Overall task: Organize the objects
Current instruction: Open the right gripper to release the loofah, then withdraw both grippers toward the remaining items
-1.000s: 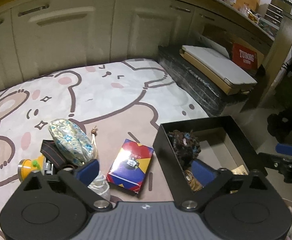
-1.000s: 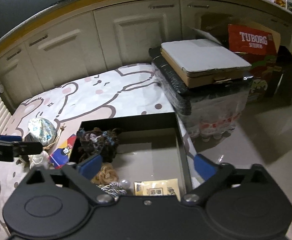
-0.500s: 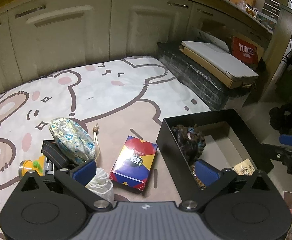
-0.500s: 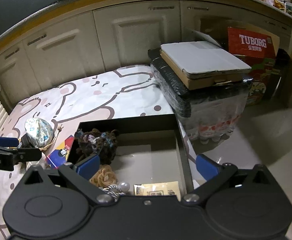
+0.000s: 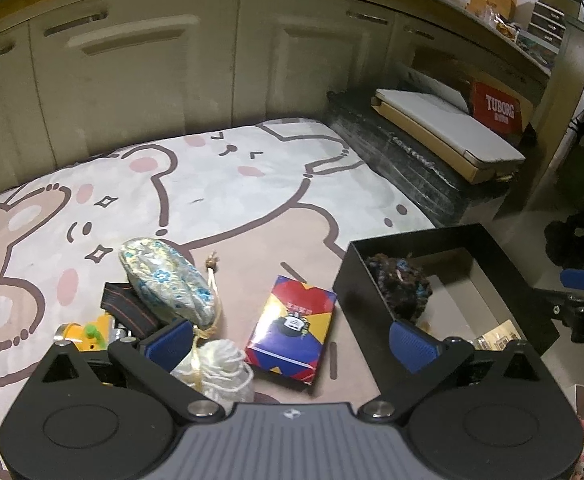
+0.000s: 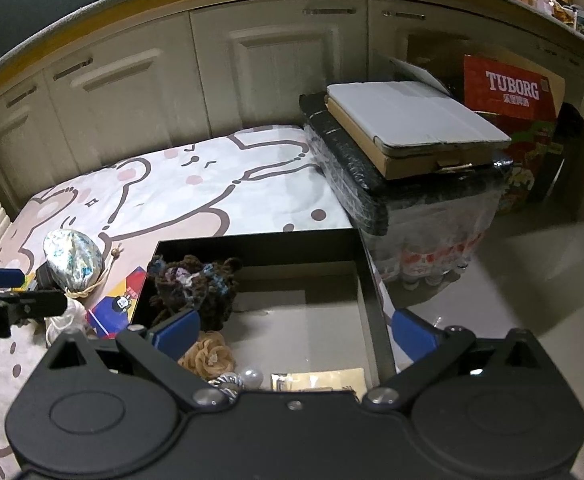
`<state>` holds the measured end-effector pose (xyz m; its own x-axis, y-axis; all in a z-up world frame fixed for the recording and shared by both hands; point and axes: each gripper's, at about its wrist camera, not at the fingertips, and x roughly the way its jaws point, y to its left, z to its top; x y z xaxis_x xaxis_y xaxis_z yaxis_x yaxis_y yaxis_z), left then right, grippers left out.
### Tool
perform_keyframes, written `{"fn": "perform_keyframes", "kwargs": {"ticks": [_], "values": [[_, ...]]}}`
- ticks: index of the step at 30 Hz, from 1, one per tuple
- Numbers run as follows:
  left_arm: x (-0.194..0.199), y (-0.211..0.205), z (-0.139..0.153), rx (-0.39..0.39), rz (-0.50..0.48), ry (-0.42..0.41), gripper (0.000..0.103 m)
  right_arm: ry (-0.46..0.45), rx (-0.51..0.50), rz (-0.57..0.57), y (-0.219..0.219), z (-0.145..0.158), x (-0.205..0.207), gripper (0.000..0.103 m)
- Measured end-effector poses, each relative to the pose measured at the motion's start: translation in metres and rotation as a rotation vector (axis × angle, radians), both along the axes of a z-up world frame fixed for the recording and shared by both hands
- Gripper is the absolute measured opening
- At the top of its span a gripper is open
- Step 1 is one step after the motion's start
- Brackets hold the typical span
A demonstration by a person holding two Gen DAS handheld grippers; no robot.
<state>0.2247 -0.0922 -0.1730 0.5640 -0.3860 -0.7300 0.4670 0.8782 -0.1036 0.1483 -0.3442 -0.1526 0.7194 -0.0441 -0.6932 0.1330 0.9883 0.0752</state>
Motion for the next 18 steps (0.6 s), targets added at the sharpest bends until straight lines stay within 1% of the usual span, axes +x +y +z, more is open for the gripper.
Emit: {"fn": "perform_keyframes", "kwargs": {"ticks": [6,12,18], "values": [[0.007,0.017,0.005,-0.015,0.035,-0.021,0.103,-0.013,0.0,0.016,0.01,0.003,0.012,0.103],[0.015,0.04,0.013,-0.02,0.087,-0.055,0.103,-0.037,-0.024,0.07,0.031,0.005,0.027,0.103],[0.019,0.062,0.016,-0.014,0.137,-0.079,0.103,-0.05,-0.026,0.125,0.049,0.005,0.038,0.103]]}}
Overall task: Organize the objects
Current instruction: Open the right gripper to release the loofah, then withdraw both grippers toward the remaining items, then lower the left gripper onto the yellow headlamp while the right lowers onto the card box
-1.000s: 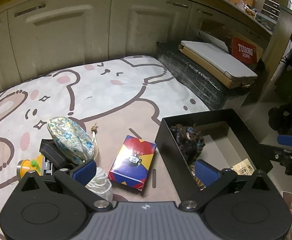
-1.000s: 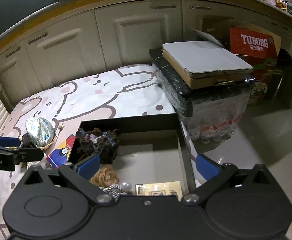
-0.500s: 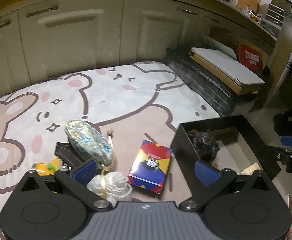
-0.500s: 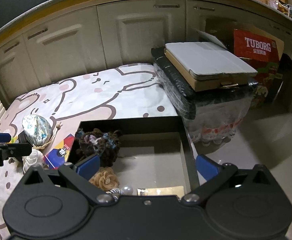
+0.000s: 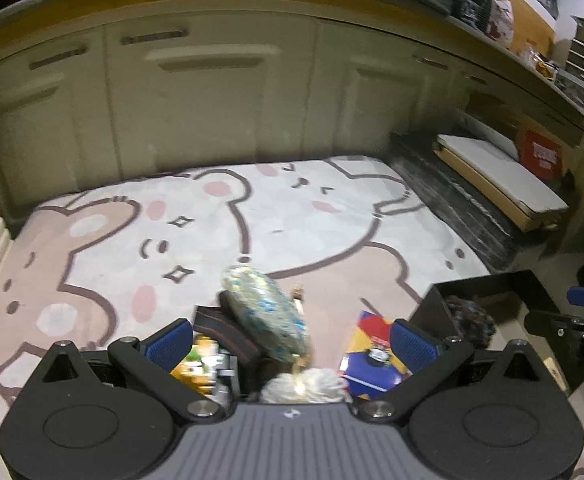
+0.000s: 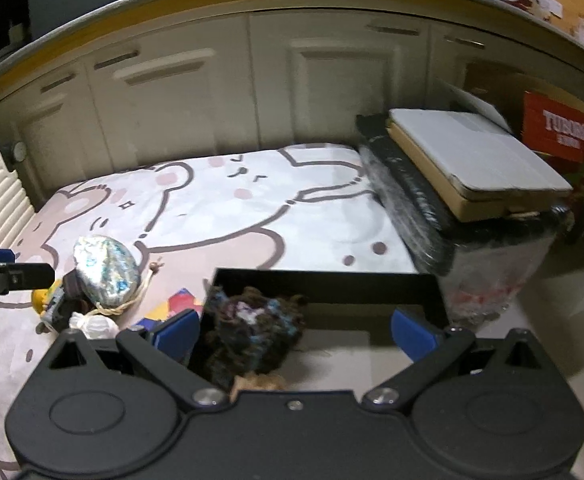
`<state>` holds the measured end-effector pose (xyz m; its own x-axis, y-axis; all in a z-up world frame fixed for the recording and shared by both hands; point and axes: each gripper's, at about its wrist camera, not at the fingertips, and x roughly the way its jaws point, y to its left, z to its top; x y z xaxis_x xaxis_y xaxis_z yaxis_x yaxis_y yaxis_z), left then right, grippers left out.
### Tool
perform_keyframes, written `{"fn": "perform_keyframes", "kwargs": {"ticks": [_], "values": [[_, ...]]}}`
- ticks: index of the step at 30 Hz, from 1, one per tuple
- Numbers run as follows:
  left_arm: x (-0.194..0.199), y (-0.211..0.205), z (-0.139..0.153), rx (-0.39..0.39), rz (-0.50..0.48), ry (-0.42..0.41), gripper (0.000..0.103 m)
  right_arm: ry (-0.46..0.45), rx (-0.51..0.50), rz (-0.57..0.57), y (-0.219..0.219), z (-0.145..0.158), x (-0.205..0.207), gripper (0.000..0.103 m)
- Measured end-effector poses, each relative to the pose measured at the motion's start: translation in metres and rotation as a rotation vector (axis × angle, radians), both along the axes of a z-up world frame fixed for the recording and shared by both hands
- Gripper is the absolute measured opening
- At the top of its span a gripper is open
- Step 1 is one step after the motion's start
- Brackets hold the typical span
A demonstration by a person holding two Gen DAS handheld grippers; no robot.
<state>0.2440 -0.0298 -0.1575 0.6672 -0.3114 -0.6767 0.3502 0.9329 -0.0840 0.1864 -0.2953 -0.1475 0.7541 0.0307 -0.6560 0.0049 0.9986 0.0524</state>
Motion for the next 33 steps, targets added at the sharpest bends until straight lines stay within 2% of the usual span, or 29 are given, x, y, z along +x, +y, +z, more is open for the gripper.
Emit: {"fn": "perform_keyframes", "kwargs": {"ticks": [12,20,24,26,30,33], "values": [[0.005,0.043,0.0,-0.023,0.126,-0.022,0.103,-0.029,-0.039,0.117,0.029,0.007,0.013,0.103],[0.005,0.06,-0.011,-0.026,0.153,0.0,0.103,-0.038,-0.189,0.323,0.066,0.003,0.027,0.103],[0.008,0.069,-0.014,-0.077,0.146,0.007,0.103,-0.02,-0.272,0.45,0.082,-0.004,0.035,0.103],[0.01,0.073,-0.014,-0.105,0.141,0.0,0.101,-0.008,-0.314,0.504,0.09,-0.007,0.04,0.103],[0.016,0.076,-0.016,-0.144,0.121,0.022,0.083,0.027,-0.37,0.608,0.104,-0.018,0.047,0.103],[0.02,0.08,-0.024,-0.181,0.131,0.065,0.078,0.066,-0.437,0.707,0.117,-0.03,0.052,0.103]]}}
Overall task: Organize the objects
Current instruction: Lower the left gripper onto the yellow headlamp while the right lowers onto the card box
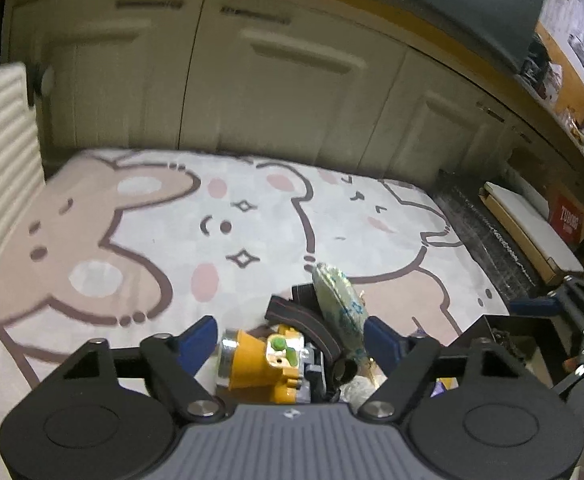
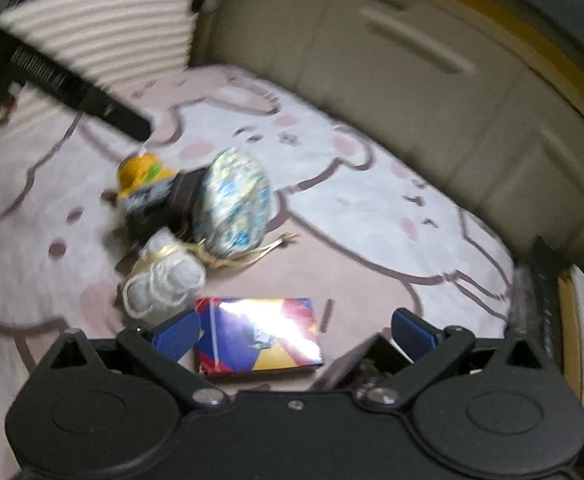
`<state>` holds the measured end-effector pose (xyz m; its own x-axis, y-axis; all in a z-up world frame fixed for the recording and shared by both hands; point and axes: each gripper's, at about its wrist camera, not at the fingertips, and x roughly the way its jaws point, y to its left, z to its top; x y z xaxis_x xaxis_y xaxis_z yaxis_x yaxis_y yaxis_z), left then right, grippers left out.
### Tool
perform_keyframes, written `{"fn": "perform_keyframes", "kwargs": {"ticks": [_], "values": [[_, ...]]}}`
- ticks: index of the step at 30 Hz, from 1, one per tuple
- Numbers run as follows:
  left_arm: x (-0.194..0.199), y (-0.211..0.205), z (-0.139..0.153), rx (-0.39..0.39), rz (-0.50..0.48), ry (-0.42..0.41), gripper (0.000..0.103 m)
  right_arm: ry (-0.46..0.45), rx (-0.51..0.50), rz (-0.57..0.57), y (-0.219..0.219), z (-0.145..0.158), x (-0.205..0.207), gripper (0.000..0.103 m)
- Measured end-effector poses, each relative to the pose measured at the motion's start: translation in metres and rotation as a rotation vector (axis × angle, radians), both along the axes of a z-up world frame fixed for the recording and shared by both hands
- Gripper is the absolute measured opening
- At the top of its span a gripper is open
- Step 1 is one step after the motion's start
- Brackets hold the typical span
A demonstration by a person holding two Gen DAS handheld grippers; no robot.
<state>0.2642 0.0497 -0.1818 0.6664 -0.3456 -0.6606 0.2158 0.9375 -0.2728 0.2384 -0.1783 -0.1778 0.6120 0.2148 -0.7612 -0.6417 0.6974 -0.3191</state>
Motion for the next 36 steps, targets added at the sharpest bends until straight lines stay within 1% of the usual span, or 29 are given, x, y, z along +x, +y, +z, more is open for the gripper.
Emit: {"fn": "perform_keyframes", "kwargs": {"ticks": [5,8,10,12,16,19,22,24,25,28,33,35,36], "values": [[0.006,0.013,-0.017,-0.041,0.059,0.06,0.076,0.038,-0.151,0.141,0.018,-0.022,0.009,0.103],[0.006,0.018,-0.026,-0.037,0.061,0.069,0.076,0.081,-0.188,0.182,0.023,-0.03,0.021,0.103],[0.005,0.02,-0.03,-0.035,0.034,0.065,0.076,0.129,-0.189,0.203,0.027,-0.034,0.03,0.103],[0.002,0.02,-0.034,-0.021,-0.003,0.044,0.076,0.169,-0.206,0.224,0.032,-0.038,0.039,0.103],[-0.005,0.012,-0.04,0.065,-0.101,0.005,0.076,0.252,-0.258,0.266,0.039,-0.047,0.052,0.103],[-0.006,0.006,-0.046,0.103,-0.146,-0.001,0.077,0.312,-0.265,0.262,0.041,-0.054,0.061,0.103],[-0.006,0.002,-0.051,0.138,-0.179,-0.005,0.077,0.352,-0.244,0.246,0.04,-0.056,0.069,0.102],[-0.005,0.002,-0.055,0.155,-0.186,-0.004,0.079,0.373,-0.222,0.232,0.04,-0.056,0.073,0.101],[-0.003,0.002,-0.057,0.158,-0.185,-0.001,0.08,0.385,-0.21,0.229,0.039,-0.056,0.075,0.098],[0.002,0.0,-0.062,0.171,-0.192,-0.006,0.084,0.388,-0.195,0.226,0.038,-0.055,0.074,0.096],[0.009,-0.005,-0.069,0.178,-0.236,-0.039,0.086,0.369,-0.208,0.251,0.043,-0.053,0.07,0.095],[0.01,-0.008,-0.072,0.188,-0.249,-0.038,0.084,0.358,-0.215,0.269,0.045,-0.053,0.064,0.095],[0.01,-0.009,-0.074,0.192,-0.257,-0.036,0.079,0.357,-0.217,0.277,0.046,-0.053,0.062,0.095]]}}
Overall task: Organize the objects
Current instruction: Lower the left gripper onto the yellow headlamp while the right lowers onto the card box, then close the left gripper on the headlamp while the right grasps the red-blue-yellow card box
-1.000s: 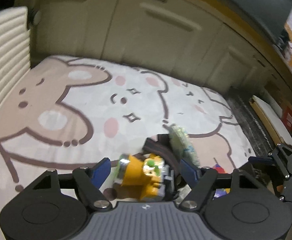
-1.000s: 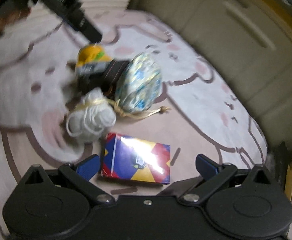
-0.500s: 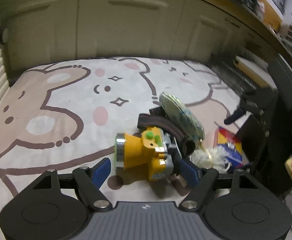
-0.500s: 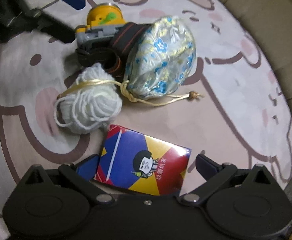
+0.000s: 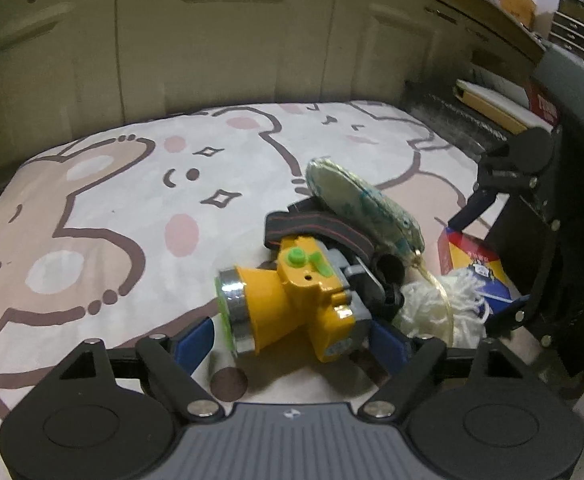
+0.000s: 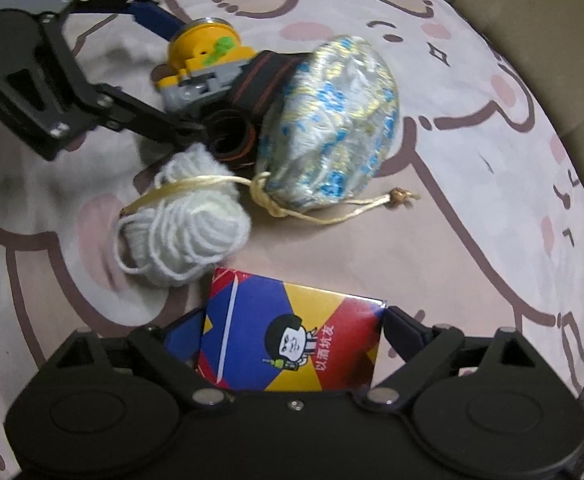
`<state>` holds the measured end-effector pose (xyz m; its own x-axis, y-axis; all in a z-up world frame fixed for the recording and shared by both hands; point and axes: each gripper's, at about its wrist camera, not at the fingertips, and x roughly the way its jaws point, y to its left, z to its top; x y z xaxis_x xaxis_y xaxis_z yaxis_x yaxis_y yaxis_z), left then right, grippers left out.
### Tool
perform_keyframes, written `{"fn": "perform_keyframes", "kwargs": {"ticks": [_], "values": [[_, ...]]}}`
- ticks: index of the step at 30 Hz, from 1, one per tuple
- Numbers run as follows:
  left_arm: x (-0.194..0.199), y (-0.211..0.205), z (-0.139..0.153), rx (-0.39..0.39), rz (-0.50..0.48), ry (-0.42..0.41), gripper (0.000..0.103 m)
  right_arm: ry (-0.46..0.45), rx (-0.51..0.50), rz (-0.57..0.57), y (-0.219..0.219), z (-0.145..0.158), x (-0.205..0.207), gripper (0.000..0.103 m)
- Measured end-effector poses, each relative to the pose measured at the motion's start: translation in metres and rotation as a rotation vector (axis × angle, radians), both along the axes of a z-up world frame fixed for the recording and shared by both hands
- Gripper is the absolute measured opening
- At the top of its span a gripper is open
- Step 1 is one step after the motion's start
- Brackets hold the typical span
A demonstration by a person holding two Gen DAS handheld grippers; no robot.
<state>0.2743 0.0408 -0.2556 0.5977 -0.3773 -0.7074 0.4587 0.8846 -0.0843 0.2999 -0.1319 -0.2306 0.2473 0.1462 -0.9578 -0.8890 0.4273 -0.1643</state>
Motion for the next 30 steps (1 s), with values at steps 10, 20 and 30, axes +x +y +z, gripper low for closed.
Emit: {"fn": "perform_keyframes", "kwargs": {"ticks": [10,20,30], "values": [[-0.017,0.008,0.001,-0.018,0.076,0.026,0.073,0.03,0.053,0.094,0.012,0.004,-0.067,0.095],[-0.07,0.033,0.009,0.02,0.251,0.09,0.073,0.043,0.185,0.003,0.003,0.008,-0.126,0.095],[-0.114,0.046,0.012,0.046,0.374,0.163,0.073,0.076,0.217,-0.048,-0.007,0.007,-0.152,0.094]]}}
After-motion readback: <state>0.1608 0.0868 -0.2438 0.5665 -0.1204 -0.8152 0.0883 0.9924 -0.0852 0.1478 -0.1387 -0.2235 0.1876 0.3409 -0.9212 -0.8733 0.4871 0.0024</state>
